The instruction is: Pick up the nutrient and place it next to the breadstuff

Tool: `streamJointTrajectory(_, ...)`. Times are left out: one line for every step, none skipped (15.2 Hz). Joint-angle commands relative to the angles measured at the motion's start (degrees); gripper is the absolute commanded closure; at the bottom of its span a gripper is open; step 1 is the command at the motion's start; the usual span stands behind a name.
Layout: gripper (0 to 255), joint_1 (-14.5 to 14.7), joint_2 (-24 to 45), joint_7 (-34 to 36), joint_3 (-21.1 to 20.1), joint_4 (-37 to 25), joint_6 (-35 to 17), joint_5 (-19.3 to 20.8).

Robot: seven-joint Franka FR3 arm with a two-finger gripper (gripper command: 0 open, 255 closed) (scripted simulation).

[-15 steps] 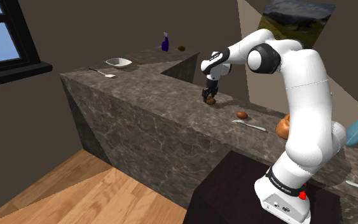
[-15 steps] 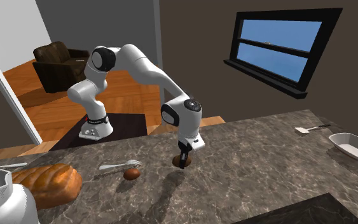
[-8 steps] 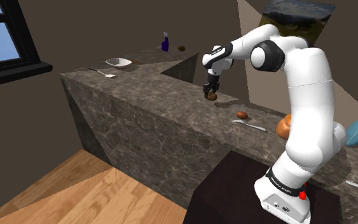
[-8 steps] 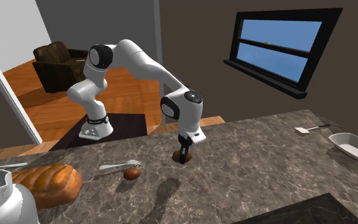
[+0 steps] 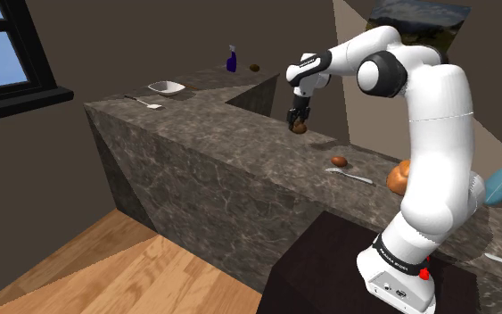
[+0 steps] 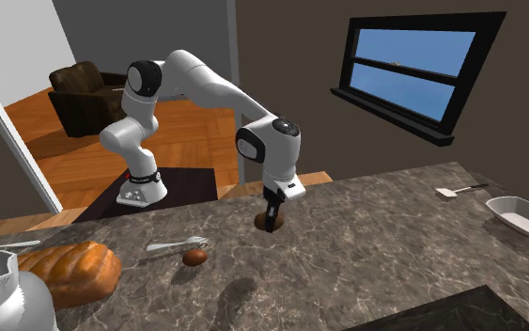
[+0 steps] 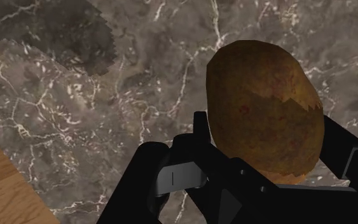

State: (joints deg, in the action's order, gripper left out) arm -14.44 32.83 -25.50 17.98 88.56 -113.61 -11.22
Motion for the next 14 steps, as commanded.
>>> streamJointTrajectory(255, -0.03, -0.5, 0.1, 0.13, -0.81, 1.3, 0.2)
streamJointTrajectory(255, -0.01, -0.81, 0.17, 0.19, -1.12, 1.91, 0.31)
streamJointTrajectory(255, 0.01, -1.1, 0.24, 0.26, -1.45, 2.52, 0.42)
streamJointTrajectory(255, 0.02, -1.39, 0.31, 0.31, -1.79, 3.13, 0.52)
streamJointTrajectory(255, 0.04, -1.67, 0.38, 0.37, -2.14, 3.75, 0.63)
streamJointTrajectory(255, 0.05, -1.93, 0.45, 0.43, -2.52, 4.38, 0.72)
streamJointTrajectory(255, 0.05, -2.19, 0.51, 0.48, -2.91, 5.01, 0.82)
streamJointTrajectory(255, 0.06, -2.43, 0.58, 0.53, -3.31, 5.65, 0.91)
streamJointTrajectory(255, 0.06, -2.67, 0.64, 0.58, -3.73, 6.29, 1.0)
streamJointTrajectory(255, 0.05, -2.89, 0.71, 0.63, -4.17, 6.94, 1.09)
streamJointTrajectory(255, 0.05, -3.1, 0.77, 0.67, -4.63, 7.6, 1.17)
streamJointTrajectory(255, 0.04, -3.3, 0.83, 0.71, -5.1, 8.26, 1.25)
streamJointTrajectory(255, 0.03, -3.49, 0.89, 0.75, -5.59, 8.93, 1.32)
streamJointTrajectory(255, 0.01, -3.67, 0.95, 0.79, -6.1, 9.6, 1.39)
